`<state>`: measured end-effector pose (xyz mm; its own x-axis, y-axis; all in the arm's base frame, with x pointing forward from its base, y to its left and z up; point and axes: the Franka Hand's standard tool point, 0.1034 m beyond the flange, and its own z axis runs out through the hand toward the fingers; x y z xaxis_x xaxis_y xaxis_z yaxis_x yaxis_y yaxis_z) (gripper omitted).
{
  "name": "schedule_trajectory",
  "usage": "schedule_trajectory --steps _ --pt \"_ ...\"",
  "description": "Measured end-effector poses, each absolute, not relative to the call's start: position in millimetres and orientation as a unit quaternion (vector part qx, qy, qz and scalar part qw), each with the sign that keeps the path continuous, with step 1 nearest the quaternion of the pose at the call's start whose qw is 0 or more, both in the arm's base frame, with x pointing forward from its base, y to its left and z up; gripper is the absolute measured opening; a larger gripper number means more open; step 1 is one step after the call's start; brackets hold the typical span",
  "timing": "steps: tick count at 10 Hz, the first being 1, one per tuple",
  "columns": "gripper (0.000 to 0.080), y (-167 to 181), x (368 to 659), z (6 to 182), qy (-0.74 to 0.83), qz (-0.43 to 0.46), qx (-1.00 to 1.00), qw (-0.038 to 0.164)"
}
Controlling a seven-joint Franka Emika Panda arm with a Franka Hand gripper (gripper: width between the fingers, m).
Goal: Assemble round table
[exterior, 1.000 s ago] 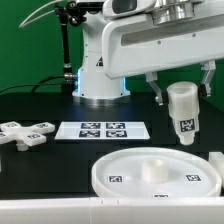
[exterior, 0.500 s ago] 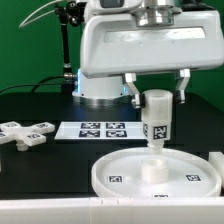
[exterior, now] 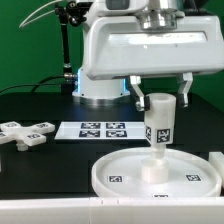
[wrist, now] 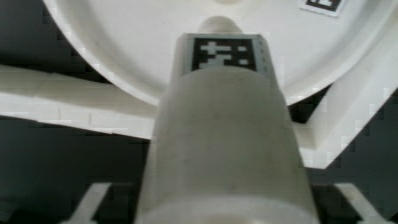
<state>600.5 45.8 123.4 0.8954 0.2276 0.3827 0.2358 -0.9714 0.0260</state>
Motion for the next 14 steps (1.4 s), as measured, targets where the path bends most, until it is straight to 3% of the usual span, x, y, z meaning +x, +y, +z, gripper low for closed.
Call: schedule_trajectory --steps 3,14 --pt "0.041 50 583 116.4 -0.125 -0.215 -0.969 0.006" --pt "0.041 46 579 95.2 -0.133 -0.207 -0.969 0.003"
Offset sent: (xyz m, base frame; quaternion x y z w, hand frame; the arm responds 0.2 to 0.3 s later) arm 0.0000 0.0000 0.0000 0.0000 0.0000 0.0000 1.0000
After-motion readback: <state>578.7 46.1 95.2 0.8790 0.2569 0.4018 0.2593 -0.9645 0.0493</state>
